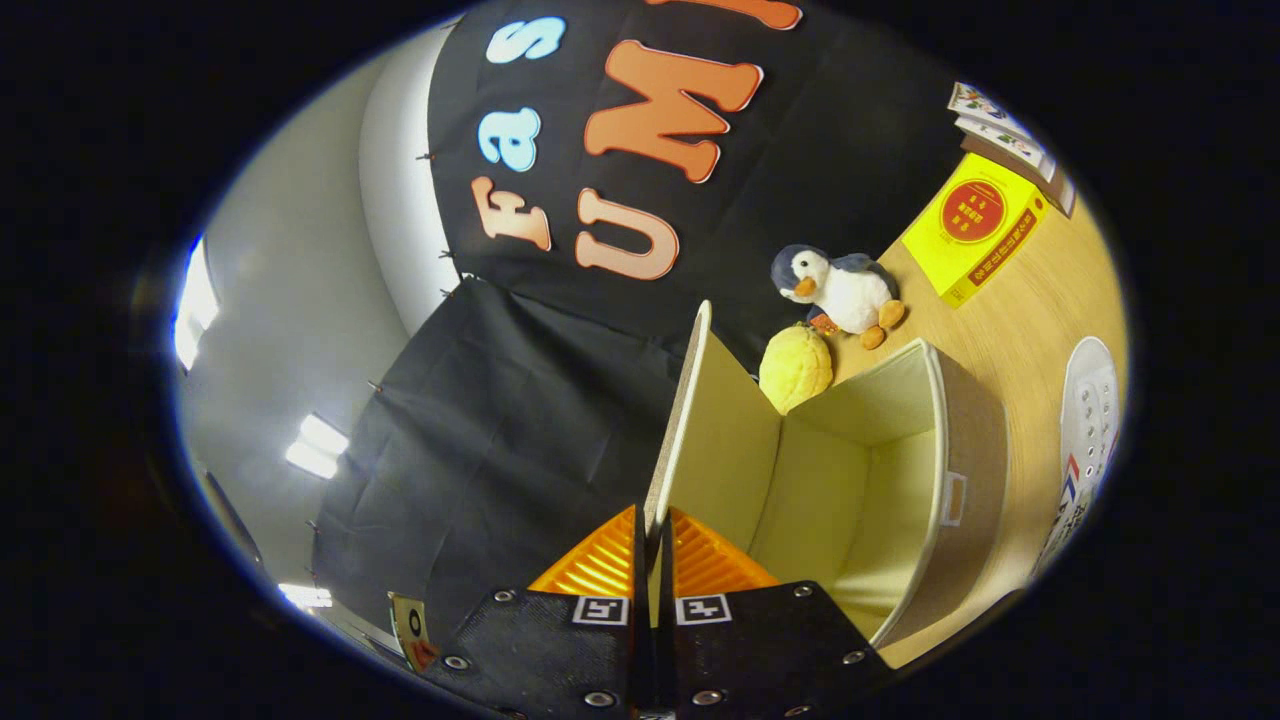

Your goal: Open the storage box then place both shoes into the box .Put the left shoe in first, then the right shoe, with the right side of both shoes facing outward in a uniform manner.

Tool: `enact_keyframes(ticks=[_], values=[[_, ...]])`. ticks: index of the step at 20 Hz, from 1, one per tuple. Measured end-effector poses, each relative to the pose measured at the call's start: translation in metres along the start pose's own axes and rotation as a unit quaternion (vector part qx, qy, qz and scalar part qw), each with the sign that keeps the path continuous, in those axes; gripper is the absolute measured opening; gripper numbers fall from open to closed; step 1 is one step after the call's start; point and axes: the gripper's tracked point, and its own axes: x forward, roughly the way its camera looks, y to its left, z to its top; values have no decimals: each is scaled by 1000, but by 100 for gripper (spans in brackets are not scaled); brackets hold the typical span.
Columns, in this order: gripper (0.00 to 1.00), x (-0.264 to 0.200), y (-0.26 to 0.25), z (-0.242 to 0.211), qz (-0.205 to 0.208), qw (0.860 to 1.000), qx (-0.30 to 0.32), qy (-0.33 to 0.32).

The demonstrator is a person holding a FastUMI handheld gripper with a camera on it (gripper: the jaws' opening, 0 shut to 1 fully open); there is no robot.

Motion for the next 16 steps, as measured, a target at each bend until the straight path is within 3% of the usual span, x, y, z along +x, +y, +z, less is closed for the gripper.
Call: enact_keyframes(ticks=[6, 9, 11, 12, 16], values=[[3, 51, 39, -16, -4, 999, -37, -12], [15, 75, 39, -30, -30, 997, -67, -16], [26, 88, 35, -49, -52, 995, -84, 9], [43, 93, 33, -60, -60, 993, -96, 26], [82, 104, 25, -91, -80, 988, -116, 67]])
